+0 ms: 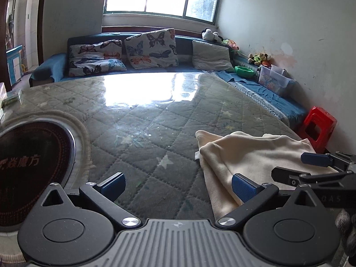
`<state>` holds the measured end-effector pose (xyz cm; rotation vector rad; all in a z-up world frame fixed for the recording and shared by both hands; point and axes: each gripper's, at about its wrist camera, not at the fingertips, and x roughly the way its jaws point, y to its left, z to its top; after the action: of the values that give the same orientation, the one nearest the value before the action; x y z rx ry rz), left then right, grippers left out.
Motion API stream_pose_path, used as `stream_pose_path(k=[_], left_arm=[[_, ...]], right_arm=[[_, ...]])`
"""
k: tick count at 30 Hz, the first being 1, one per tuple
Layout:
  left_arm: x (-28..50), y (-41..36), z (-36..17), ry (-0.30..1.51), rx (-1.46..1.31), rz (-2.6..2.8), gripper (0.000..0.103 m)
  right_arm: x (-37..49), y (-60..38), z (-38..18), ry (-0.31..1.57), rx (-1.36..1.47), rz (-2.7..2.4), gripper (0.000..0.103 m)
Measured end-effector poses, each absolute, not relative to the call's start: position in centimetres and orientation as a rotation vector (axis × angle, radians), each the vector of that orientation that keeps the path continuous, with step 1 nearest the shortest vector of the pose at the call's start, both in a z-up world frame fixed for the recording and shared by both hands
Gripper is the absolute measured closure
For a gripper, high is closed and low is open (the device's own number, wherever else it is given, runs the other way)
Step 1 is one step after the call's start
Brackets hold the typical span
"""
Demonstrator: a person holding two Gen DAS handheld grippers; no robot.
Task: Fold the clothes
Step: 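Lay the folded sweatshirt down and open both grippers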
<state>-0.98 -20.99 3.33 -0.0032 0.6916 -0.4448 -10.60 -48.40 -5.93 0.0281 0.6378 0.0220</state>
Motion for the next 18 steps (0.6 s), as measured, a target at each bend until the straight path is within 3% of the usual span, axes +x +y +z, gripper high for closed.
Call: stream_pose_path(k=[6, 18], left_arm=[[-1.7, -19.5, 3.1, 0.716, -0.008, -0.431, 0.0], [-3.2, -16.6, 3.2, 0.705, -0.018, -0.392, 0.0]], right_arm=[[-12.9, -45.4, -5.7, 0.596, -0.034, 0.054, 0.004], [-13.5, -43.0, -6.2, 0.581, -0.048, 0.03, 0.0]])
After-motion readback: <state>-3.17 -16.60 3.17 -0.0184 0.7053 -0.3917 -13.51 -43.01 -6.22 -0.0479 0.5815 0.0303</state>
